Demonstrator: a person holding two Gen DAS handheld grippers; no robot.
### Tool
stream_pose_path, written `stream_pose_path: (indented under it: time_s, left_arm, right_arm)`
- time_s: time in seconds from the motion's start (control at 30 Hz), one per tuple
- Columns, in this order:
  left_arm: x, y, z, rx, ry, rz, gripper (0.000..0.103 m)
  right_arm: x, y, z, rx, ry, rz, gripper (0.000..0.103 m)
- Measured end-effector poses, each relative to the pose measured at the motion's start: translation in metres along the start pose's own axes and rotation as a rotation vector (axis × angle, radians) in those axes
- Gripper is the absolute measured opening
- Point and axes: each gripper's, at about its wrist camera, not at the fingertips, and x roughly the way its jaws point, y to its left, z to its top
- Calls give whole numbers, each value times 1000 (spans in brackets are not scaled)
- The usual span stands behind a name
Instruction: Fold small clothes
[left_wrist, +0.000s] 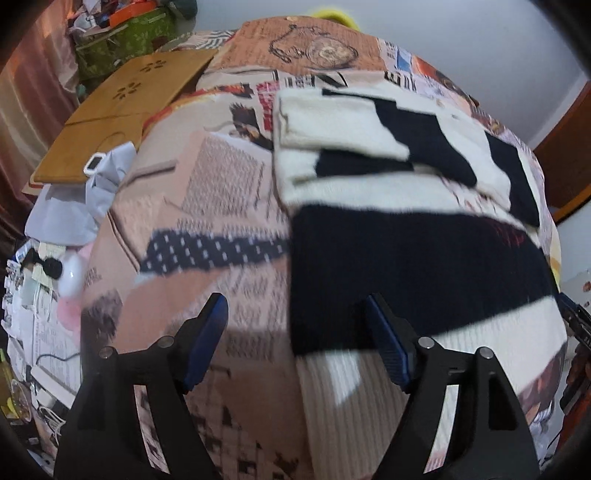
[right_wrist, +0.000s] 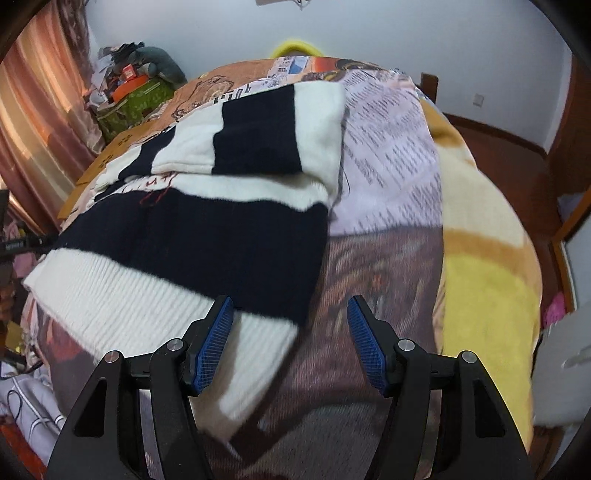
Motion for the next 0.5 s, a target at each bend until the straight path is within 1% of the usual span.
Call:
stream_pose_path:
  time_s: [0.07,0.1,0.13,0.17,0.2,0.23,0.27,0.3,0.33,0.37,0.4,0.47,0.5]
  left_arm:
    - [0,3,-5,-23,4,-23,76]
    - [-1,5,-7,-33,3,-32,75]
    - [-2,6,-7,-35,1,-37,74]
    - [-4,6,-9,-36,0,-44,70]
    - [-5,6,-10,-36,1,-48,65]
    - [-5,6,-11,-33,2,-55,62]
    - [-6,5,-12,-31,2,-60,56]
    - [-7,4,-13,-28,2,-71,46]
    - [-8,1,-14,-23,2,-90,39]
    - [-10,-1,-15,-18,4,-107,26]
    - [-11,-4,-14,-12,2,-107,18]
    - [-14,-10,-13,21,-22,-96,10]
    - [-17,-13,-11,32,-38,-80,8]
  right_arm:
    - [-1,-1,-5,24,-4,20,60]
    - [-1,-2,-8,36,-4,32,58]
    - [0,-2,-9,52,-1,57,51]
    - [1,-3,-10,71,2,83,44]
    - [1,-3,-11,84,-3,97,41]
    - [1,-1,-14,85,-5,103,37]
    - [1,2,-14,78,-6,110,31]
    - [2,4,-14,71,-8,121,27]
    - [1,7,-15,69,-9,133,19]
    - [1,9,-15,67,-9,139,13]
    - [1,12,-13,56,-14,136,11]
    - [-1,16,-11,36,-25,132,8]
    - [-2,17,-9,32,-32,139,8]
